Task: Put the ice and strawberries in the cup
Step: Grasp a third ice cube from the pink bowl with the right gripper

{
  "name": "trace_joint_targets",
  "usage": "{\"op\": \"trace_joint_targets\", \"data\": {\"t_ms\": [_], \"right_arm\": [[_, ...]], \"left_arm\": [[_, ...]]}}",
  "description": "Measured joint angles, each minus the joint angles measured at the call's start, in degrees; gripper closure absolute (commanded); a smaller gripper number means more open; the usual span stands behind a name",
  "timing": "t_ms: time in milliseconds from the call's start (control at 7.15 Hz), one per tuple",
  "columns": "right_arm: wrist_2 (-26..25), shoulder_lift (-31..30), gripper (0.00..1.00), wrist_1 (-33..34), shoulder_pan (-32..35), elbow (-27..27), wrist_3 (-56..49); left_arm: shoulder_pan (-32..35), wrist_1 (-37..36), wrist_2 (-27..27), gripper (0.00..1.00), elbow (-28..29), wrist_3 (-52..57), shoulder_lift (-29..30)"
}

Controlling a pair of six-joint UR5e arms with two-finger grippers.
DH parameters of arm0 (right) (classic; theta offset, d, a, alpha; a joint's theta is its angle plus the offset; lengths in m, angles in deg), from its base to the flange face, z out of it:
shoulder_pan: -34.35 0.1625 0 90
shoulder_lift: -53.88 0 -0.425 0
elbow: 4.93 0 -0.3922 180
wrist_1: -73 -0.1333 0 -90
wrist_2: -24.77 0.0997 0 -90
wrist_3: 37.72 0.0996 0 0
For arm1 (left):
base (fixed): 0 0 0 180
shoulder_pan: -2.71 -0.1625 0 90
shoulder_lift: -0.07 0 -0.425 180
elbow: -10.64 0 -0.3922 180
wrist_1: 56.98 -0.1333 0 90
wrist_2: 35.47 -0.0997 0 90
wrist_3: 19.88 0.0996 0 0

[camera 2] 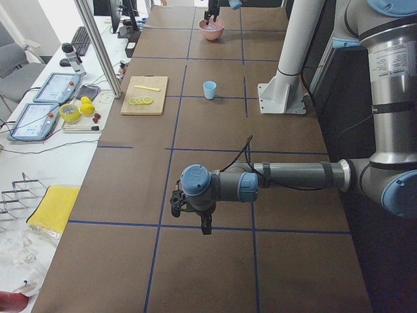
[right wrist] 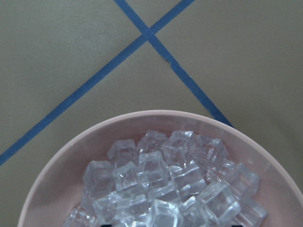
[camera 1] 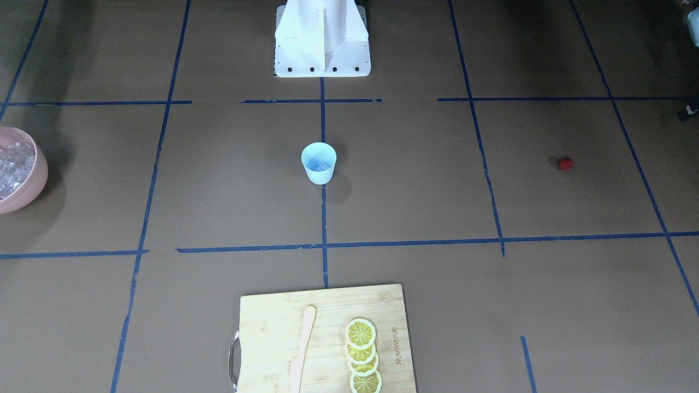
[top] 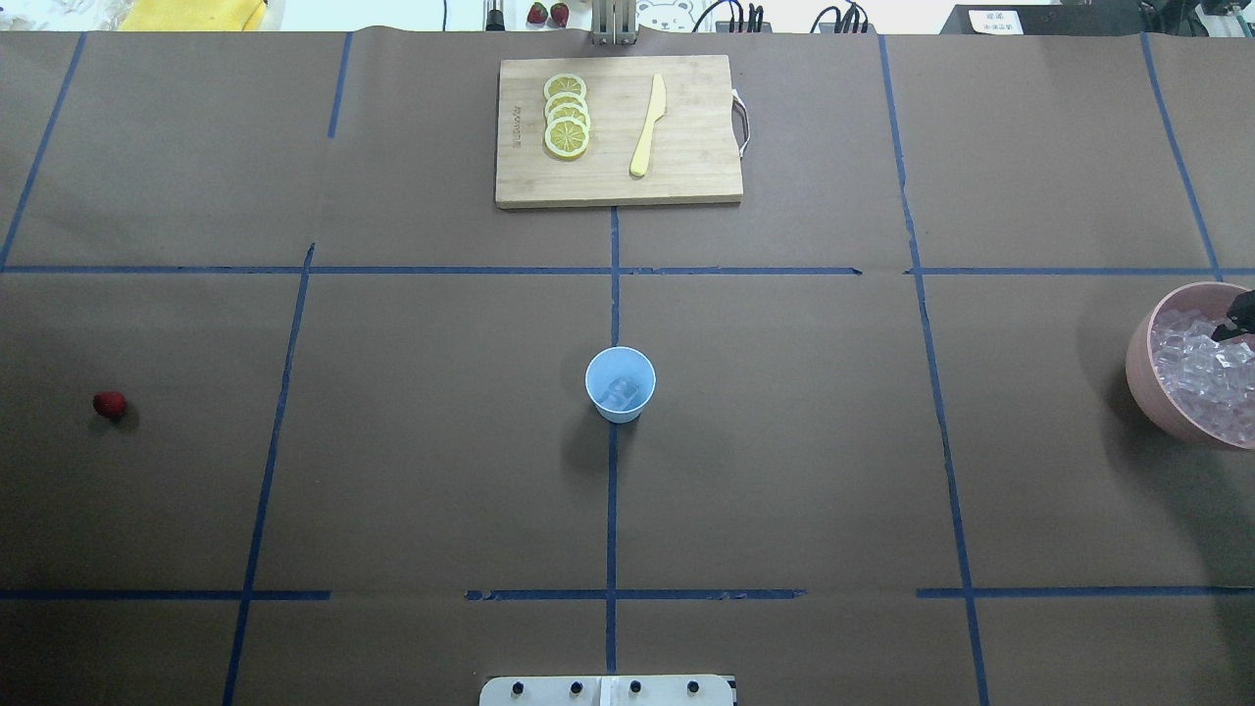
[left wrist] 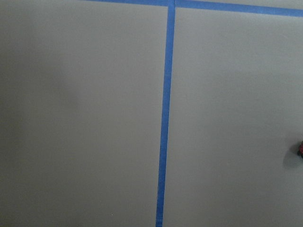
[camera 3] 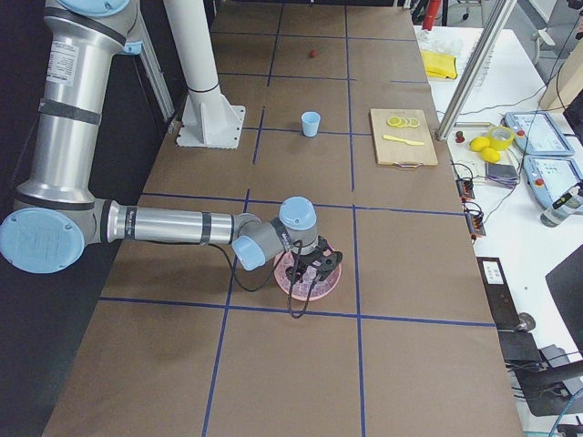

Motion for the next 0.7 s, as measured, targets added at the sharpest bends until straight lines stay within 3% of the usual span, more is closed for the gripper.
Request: {"op": "trace_joint_targets", "data": {"t_ms": [699], "right_arm": [[-0.22, 0.41, 0.26, 0.00, -0.17, -1.22, 0.61]], "left_arm": [[0.08, 0.00, 0.00, 0.00, -0.49, 0.03, -0.42]]}}
